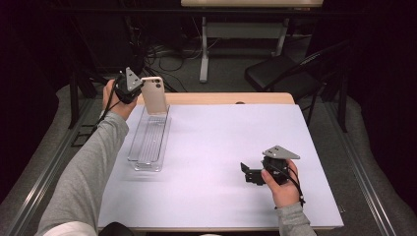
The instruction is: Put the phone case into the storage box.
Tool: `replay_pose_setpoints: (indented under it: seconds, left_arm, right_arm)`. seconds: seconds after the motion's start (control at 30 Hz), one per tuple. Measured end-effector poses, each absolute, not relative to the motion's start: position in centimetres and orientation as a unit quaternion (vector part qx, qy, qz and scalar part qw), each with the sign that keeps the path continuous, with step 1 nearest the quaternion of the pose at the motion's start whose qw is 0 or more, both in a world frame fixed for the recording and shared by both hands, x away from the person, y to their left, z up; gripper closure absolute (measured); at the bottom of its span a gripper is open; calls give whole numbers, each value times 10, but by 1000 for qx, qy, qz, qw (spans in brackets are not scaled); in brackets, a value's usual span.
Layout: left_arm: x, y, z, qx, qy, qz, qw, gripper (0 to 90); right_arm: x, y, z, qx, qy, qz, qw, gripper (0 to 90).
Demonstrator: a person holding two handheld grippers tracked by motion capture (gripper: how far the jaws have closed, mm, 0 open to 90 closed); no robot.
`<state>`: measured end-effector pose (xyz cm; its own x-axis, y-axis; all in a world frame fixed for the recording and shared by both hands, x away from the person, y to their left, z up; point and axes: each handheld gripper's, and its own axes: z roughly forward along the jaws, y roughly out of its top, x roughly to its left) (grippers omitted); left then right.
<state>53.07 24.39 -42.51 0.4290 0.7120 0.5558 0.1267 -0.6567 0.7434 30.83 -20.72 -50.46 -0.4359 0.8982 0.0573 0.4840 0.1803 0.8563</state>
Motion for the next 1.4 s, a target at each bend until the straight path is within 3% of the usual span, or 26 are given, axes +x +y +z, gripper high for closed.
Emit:
replay_pose_setpoints:
  seconds: [1.4]
  left_arm:
    - [530,242,-462,786,216,495,300,791]
  right_arm:
    - [308,-207,-511,477,734,422,235,0]
